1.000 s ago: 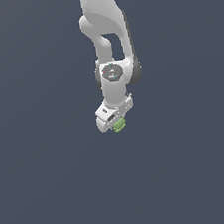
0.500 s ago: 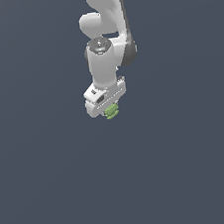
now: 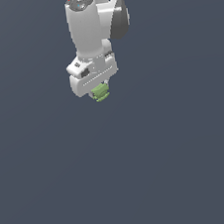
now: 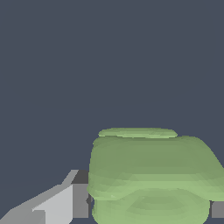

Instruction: Pick up the object and move it to a goal position.

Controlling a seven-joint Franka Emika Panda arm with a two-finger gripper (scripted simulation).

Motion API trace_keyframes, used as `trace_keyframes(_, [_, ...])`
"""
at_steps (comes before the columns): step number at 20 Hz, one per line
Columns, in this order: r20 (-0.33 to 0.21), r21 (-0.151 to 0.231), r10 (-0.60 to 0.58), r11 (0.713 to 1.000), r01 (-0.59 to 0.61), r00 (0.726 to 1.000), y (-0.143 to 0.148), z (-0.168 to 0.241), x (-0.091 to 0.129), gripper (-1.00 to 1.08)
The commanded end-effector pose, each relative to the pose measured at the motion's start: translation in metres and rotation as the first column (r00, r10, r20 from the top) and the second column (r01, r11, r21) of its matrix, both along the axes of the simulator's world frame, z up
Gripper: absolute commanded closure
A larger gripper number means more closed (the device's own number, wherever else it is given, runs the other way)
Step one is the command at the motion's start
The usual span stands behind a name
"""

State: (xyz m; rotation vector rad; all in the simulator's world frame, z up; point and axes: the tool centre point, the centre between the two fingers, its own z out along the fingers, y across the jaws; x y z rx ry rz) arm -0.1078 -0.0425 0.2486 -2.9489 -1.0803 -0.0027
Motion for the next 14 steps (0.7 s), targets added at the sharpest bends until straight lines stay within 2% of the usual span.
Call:
trace_keyframes(1, [-0.001, 0.001, 0.0, 1.0, 0.0, 1.0, -0.007, 0.021, -0.007, 1.08])
trace_keyframes(8, [-0.001, 0.0, 0.0, 1.0, 0.0, 1.0, -0.023, 0.065, -0.021, 1.08])
trace_keyframes(14, [-0.001, 0.0, 0.0, 1.0, 0.0, 1.0, -0.03, 0.083, -0.025, 1.08])
